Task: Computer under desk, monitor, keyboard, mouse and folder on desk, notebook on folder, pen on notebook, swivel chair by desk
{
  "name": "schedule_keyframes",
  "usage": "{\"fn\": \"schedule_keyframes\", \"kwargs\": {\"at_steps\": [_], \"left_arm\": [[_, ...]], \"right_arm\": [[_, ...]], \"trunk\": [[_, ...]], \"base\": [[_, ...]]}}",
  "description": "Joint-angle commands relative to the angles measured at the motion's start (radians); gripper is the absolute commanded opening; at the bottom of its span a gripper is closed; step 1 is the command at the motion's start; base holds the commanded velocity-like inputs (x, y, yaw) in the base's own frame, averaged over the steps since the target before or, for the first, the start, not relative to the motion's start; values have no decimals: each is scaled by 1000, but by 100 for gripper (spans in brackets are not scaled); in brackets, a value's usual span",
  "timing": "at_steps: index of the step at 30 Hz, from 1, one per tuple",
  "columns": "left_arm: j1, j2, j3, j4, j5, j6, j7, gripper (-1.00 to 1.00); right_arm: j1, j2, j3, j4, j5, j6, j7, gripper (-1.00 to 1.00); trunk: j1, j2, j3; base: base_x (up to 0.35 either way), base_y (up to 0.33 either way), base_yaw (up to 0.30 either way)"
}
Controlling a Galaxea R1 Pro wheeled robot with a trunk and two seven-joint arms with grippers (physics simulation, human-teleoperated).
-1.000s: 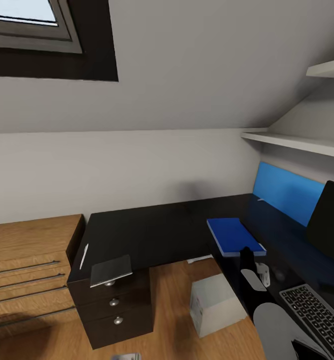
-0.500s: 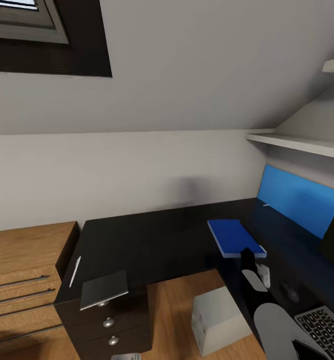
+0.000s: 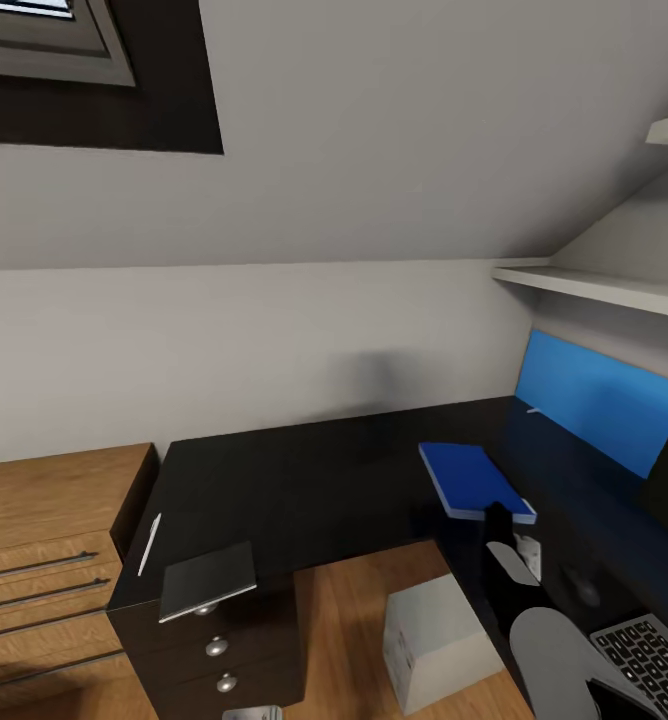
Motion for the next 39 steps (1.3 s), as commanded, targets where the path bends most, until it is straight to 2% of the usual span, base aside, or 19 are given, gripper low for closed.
{"fn": "schedule_keyframes", "kwargs": {"at_steps": [1, 9, 21, 35, 39], "left_arm": [[0, 1, -2, -2, 7, 3, 7, 100], [0, 1, -1, -3, 6, 2, 6, 100], [0, 2, -1, -3, 6, 2, 5, 100], [0, -5, 4, -12, 14, 2, 5, 100], [0, -11, 6, -12, 14, 2, 6, 100]], "right_arm": [[0, 0, 0, -1, -9, -3, 0, -100], [0, -22, -3, -1, -10, -3, -12, -100], [0, -36, -3, -1, -10, -3, -45, -100], [0, -39, -2, -1, -10, -3, -46, -100], [0, -39, -2, -1, -10, -3, -46, -100]], "trunk": [[0, -1, -1], [0, -1, -1], [0, -1, -1], [0, -1, -1], [16, -29, -14]], "base": [[0, 0, 0], [0, 0, 0], [0, 0, 0], [0, 0, 0], [0, 0, 0]]}}
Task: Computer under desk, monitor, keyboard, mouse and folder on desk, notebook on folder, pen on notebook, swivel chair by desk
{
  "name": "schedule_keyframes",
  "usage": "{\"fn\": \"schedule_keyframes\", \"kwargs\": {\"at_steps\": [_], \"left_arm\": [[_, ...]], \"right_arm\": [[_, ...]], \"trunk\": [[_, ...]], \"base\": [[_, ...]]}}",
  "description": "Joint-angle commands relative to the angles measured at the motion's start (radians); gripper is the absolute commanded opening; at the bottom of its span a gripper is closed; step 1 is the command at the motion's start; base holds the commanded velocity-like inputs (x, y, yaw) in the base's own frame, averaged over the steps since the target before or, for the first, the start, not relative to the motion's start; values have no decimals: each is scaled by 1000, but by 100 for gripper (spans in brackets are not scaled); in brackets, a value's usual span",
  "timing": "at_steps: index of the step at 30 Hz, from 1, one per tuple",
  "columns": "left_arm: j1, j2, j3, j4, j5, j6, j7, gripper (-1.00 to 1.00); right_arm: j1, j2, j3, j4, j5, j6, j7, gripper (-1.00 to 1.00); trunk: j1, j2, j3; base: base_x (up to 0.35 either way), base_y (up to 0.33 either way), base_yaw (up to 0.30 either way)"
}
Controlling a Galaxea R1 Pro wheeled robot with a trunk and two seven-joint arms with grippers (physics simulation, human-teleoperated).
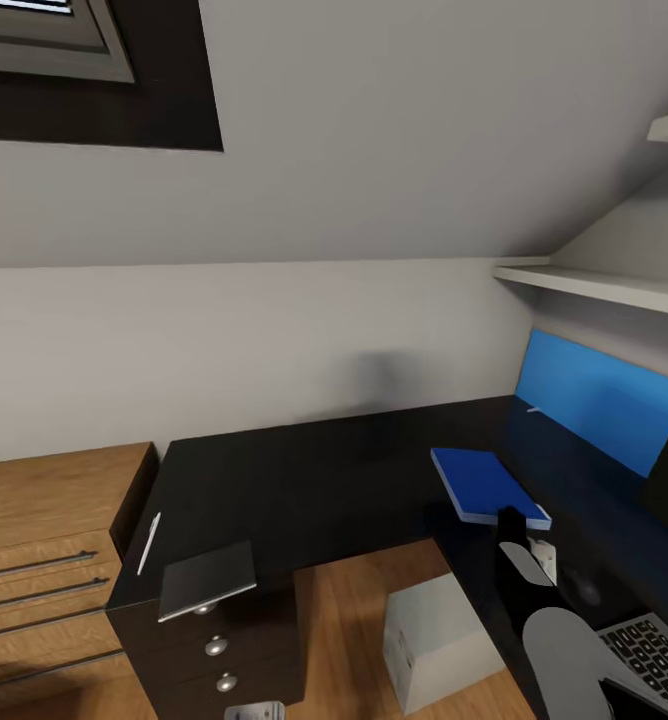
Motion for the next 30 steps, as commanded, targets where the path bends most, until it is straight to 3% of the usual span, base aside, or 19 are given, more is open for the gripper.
{"fn": "schedule_keyframes", "kwargs": {"at_steps": [1, 6, 24, 25, 30], "left_arm": [[0, 0, -2, -2, 6, 3, 7, 100], [0, -1, -3, -2, 6, 3, 8, 100], [0, -1, -4, 0, 5, 3, 7, 100], [0, -1, -4, 0, 5, 3, 7, 100], [0, -1, -5, 1, 3, 3, 7, 100]], "right_arm": [[-1, 0, 1, -1, -8, -3, -2, -100], [-1, 1, 1, -1, -7, -3, -2, -100], [-1, 1, 1, -1, -6, -8, -3, -100], [-1, 1, 1, -1, -6, -8, -3, 100], [-2, 1, 1, -1, -6, -9, -3, 100]], "trunk": [[4, -8, -4], [23, -43, -20], [23, -43, -20], [23, -43, -20], [23, -43, -20]], "base": [[0, 0, 0], [0, 0, 0], [0, 0, 0], [0, 0, 0], [0, 0, 0]]}}
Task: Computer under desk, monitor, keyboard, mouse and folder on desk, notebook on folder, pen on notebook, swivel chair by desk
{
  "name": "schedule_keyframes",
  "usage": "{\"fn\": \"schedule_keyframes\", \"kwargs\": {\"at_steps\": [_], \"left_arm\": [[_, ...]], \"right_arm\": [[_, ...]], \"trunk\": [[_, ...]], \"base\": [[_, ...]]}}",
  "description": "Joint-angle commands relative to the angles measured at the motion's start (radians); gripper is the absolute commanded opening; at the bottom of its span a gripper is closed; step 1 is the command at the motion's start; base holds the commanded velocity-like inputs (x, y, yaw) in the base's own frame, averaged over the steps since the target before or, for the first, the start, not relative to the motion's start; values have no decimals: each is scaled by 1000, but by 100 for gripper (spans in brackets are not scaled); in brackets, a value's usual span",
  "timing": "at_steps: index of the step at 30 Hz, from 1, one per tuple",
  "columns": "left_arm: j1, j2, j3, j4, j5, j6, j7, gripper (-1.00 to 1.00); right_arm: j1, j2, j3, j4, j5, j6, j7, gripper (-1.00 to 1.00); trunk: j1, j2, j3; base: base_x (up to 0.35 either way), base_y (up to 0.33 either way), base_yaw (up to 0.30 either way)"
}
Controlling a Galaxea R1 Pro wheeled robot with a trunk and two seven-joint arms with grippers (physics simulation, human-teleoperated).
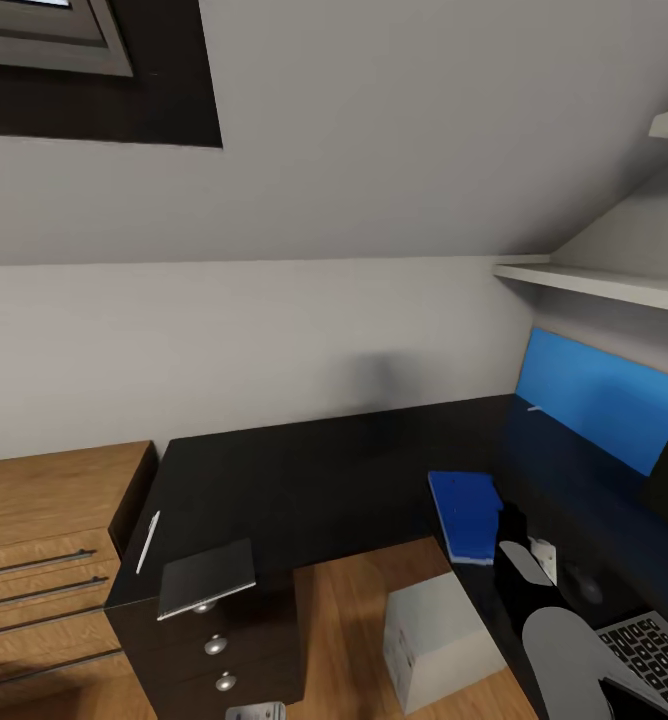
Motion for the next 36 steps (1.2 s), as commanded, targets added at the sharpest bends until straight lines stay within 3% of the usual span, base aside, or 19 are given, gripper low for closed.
{"fn": "schedule_keyframes", "kwargs": {"at_steps": [1, 29, 33, 36], "left_arm": [[0, 1, -2, -2, 6, 3, 6, 100], [0, 1, -9, 2, 7, 3, 2, 100], [0, 1, -9, 3, 8, 3, 2, 100], [0, 1, -9, 3, 8, 3, 3, 100]], "right_arm": [[0, 0, 1, -1, -9, -3, -1, 100], [0, 8, 15, -4, -2, -1, 7, 100], [0, 13, 37, -4, -2, 5, 9, 100], [0, 16, 77, -4, -2, 20, 9, 100]], "trunk": [[0, -1, -1], [0, -1, -1], [0, -1, -1], [0, -1, -1]], "base": [[0, 0, 0], [-1, 0, 0], [-127, 0, 0], [-240, 0, 0]]}}
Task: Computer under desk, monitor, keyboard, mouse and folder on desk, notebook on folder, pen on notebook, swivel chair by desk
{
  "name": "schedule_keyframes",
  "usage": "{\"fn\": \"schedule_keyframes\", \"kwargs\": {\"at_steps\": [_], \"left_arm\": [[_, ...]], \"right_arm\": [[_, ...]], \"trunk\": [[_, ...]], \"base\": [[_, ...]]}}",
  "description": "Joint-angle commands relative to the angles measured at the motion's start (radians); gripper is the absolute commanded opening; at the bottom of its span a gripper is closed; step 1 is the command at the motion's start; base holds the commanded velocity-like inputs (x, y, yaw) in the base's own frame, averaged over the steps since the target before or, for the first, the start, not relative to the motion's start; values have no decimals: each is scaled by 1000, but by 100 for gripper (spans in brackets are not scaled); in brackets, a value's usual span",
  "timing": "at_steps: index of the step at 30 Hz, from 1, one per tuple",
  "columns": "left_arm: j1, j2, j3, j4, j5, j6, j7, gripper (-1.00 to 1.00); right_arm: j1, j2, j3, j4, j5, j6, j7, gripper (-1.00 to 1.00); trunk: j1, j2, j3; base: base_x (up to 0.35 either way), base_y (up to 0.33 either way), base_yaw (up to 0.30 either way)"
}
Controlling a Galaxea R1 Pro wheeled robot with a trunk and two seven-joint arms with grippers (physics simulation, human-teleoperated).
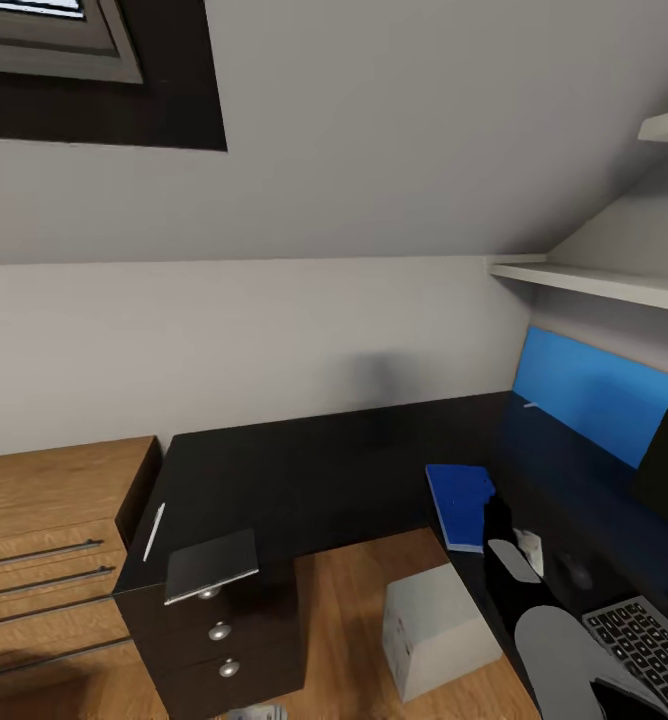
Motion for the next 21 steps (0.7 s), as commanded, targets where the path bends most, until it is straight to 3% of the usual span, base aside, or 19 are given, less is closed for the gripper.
{"fn": "schedule_keyframes", "kwargs": {"at_steps": [1, 3, 7, 13, 15, 17, 21], "left_arm": [[0, 1, -2, -2, 7, 3, 8, 100], [0, 1, -3, -2, 7, 3, 8, 100], [0, 1, -3, -1, 7, 3, 8, 100], [0, 1, -3, 1, 7, 3, 8, 100], [0, 1, -4, 7, 7, 3, 9, 100], [0, 1, -3, 14, 7, 2, 9, 100], [0, 1, -3, 18, 6, 2, 9, 100]], "right_arm": [[0, 1, 38, -1, -9, 13, -2, 100], [0, 3, 100, -1, -9, 38, -2, 100], [0, 12, 188, 0, -11, 63, -1, 100], [1, 34, 261, 0, -10, 79, 1, 100], [1, 43, 304, 1, -10, 101, 2, 100], [1, 50, 378, 15, -10, 174, 5, 100], [1, 56, 417, 26, -10, 250, 7, 100]], "trunk": [[0, -1, -1], [0, -1, -1], [0, -1, -1], [0, -1, -1], [0, -1, -1], [0, -1, -1], [0, -1, -1]], "base": [[-287, 0, 0], [-303, 0, 0], [-320, 0, 0], [-324, 0, 0], [-222, 0, 0], [-97, 0, 0], [-36, 0, 0]]}}
